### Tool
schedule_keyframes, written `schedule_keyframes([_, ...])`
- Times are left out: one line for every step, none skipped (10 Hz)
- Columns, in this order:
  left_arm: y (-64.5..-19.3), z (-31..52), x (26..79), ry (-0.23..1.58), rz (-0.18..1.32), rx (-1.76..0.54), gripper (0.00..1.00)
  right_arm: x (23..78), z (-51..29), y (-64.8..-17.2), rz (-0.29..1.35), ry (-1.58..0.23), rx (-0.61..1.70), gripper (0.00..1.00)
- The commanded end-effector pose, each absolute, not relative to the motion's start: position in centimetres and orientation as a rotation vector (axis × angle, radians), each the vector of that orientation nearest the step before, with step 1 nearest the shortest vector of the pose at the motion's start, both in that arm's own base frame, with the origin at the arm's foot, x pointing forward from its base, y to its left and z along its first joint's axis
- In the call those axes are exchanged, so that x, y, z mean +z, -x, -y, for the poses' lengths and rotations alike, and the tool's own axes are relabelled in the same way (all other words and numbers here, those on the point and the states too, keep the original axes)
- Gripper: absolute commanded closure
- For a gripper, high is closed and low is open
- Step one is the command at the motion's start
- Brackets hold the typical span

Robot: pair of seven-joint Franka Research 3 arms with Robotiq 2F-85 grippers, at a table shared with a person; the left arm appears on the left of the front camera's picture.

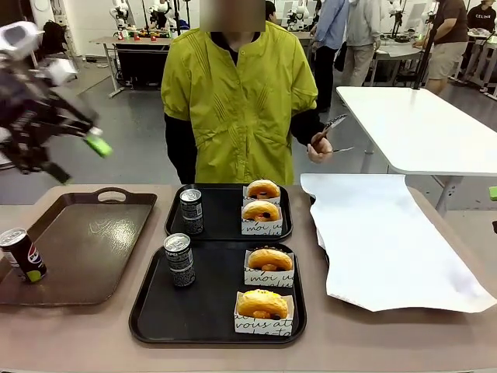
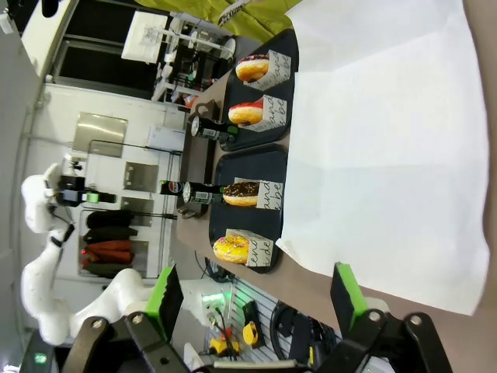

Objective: Set up donuts and drinks on trays.
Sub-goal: Pick up one Pepsi coke from the Handle tray and place it on the Flat Tray without a Pepsi coke.

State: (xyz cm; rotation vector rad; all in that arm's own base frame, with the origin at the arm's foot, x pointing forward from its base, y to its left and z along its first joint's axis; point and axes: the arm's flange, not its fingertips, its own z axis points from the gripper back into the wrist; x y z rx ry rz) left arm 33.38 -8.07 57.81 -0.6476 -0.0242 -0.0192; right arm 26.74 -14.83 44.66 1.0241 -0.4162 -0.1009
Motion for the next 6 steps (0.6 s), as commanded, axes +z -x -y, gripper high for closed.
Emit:
schedule_keyframes([-31.6, 1.4, 56.8, 0.833, 0.053, 0.055, 0.00, 44.7, 14.8, -26.9, 0.420, -1.026, -0.099, 0.00])
schedule_keyframes([-31.3, -1.9, 56.7, 0.900, 0.068, 0.081, 0.00, 44.7, 14.8, -26.9, 0.420, -1.026, -0.099, 0.00])
schedule_keyframes([-30.2, -4.9, 55.9, 0.979, 0.091, 0.093, 0.00, 44.7, 14.8, -26.9, 0.420, -1.026, -0.099, 0.00])
schedule_keyframes([-28.6, -7.6, 54.6, 1.056, 0.118, 0.111, 0.00, 44.7, 14.8, -26.9, 0.420, -1.026, -0.099, 0.00])
schedule_keyframes([-28.9, -9.7, 53.8, 1.101, 0.132, 0.124, 0.00, 44.7, 14.8, -26.9, 0.420, -1.026, -0.099, 0.00])
schedule_keyframes([-27.7, -11.8, 52.6, 1.120, 0.139, 0.165, 0.00, 44.7, 14.8, -26.9, 0.420, -1.026, -0.099, 0.00])
